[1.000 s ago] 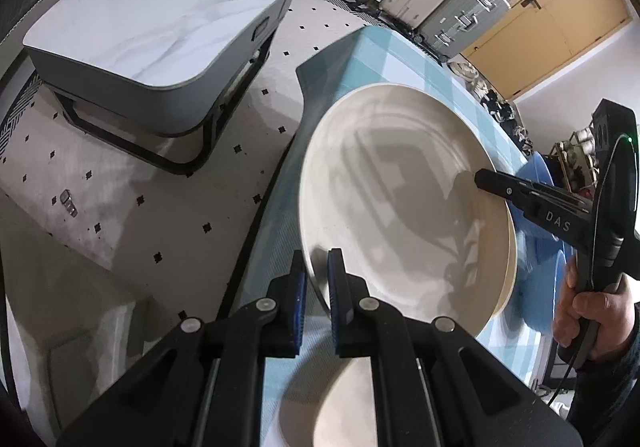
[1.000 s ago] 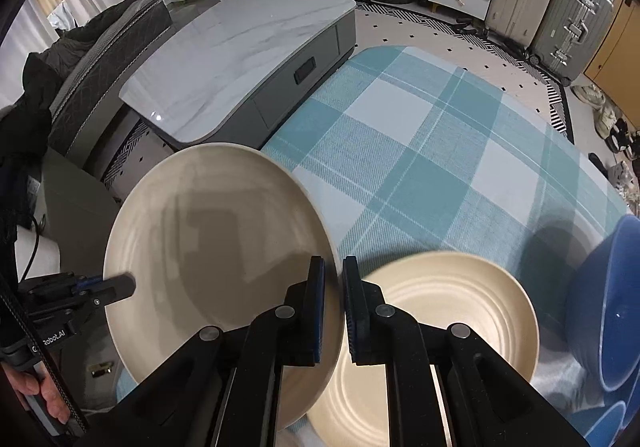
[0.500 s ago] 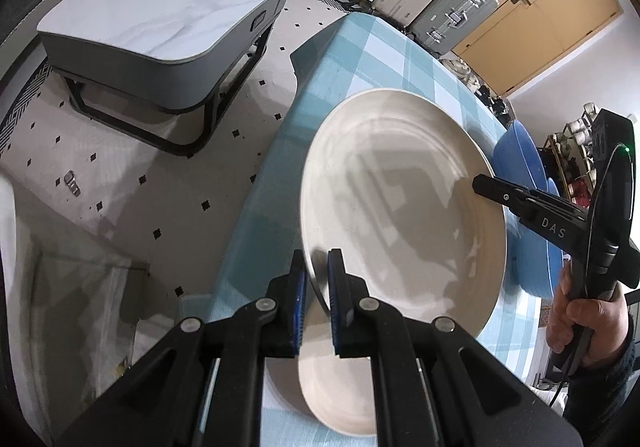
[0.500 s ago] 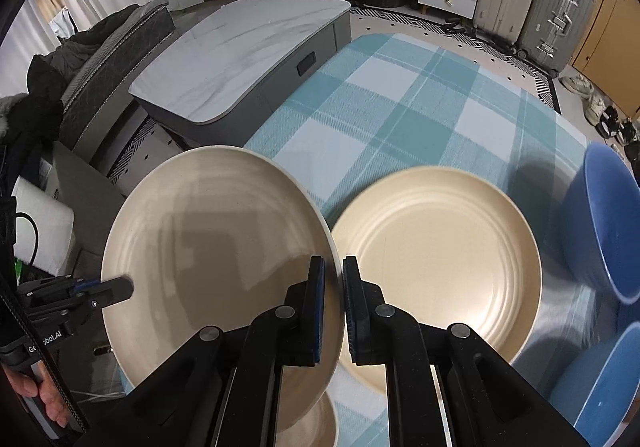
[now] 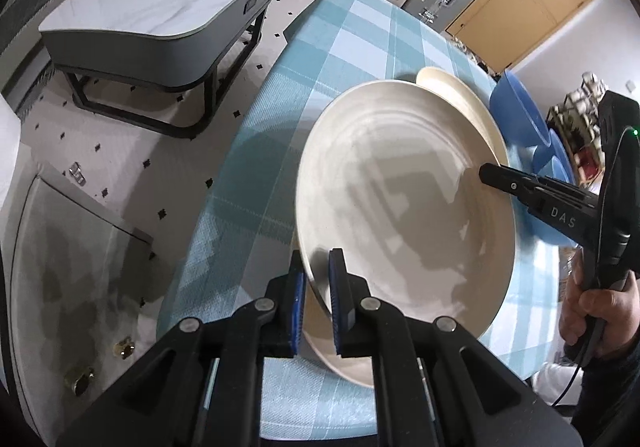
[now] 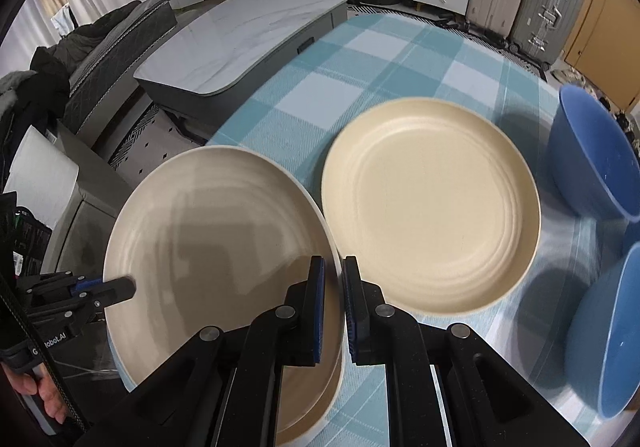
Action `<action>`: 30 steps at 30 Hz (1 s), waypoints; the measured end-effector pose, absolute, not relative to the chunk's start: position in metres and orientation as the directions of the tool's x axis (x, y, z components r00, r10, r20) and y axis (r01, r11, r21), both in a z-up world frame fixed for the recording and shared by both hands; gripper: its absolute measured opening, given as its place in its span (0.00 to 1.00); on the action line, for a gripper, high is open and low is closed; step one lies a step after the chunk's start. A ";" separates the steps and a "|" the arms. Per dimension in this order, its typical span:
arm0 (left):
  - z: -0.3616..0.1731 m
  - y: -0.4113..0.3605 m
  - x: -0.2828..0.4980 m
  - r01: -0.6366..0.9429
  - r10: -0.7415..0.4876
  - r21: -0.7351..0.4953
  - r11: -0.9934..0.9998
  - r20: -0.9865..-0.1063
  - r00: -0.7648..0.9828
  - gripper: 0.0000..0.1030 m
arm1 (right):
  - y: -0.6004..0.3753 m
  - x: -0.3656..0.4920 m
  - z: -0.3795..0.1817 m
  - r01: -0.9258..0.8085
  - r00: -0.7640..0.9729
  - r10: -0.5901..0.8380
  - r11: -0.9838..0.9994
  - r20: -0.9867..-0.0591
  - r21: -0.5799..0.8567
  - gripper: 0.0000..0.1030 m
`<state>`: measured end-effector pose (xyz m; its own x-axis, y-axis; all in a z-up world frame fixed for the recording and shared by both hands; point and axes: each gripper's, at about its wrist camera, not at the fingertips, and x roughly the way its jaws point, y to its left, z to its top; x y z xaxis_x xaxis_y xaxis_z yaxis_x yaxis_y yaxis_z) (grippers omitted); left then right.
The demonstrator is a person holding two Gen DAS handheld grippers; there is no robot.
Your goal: Organize plates and bowls
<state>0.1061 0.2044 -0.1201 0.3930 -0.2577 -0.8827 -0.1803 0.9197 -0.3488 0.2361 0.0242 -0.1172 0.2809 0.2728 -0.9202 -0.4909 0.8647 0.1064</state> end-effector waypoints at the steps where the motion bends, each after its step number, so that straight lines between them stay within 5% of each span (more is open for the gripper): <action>1: -0.121 0.202 0.105 -0.174 -0.252 -0.340 0.924 -0.885 0.391 0.09 | 0.023 0.233 -0.119 -0.490 0.281 0.271 0.865 -0.921 0.105 0.09; 17: -0.123 0.174 0.087 -0.093 -0.077 -0.124 0.988 -0.914 0.399 0.10 | 0.002 0.203 -0.135 -0.486 0.280 0.321 0.860 -0.905 0.154 0.09; 30: -0.133 0.174 0.087 -0.077 -0.079 -0.117 0.990 -0.922 0.378 0.11 | 0.004 0.191 -0.137 -0.506 0.278 0.335 0.848 -0.900 0.159 0.09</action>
